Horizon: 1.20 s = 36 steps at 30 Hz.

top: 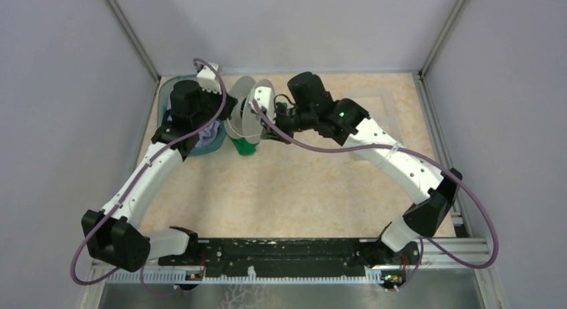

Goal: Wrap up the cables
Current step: Wrap the cable around the cable reel.

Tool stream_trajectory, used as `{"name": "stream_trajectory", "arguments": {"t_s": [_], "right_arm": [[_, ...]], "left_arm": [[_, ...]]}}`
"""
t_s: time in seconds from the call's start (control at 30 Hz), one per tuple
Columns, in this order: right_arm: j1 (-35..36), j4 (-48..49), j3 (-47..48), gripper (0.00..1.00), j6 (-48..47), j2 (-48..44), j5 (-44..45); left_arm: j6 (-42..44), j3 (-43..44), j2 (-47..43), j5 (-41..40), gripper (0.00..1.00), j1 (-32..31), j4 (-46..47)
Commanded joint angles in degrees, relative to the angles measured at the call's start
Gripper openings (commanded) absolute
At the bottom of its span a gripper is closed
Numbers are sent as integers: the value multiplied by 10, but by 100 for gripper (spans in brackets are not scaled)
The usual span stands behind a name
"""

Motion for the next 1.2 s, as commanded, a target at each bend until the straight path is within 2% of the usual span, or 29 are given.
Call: {"name": "stream_trajectory", "arguments": {"t_s": [0.0, 0.27, 0.73, 1.17], "right_arm": [[-35, 28, 27, 0, 31, -37, 32], [-69, 44, 52, 0, 53, -44, 81], [-119, 59, 62, 0, 51, -68, 102], [-202, 117, 23, 0, 65, -56, 142]], "left_arm": [[38, -13, -31, 4, 0, -13, 38], [93, -55, -43, 23, 0, -28, 45], [119, -81, -61, 84, 0, -28, 36], [154, -103, -118, 167, 0, -28, -3]]}}
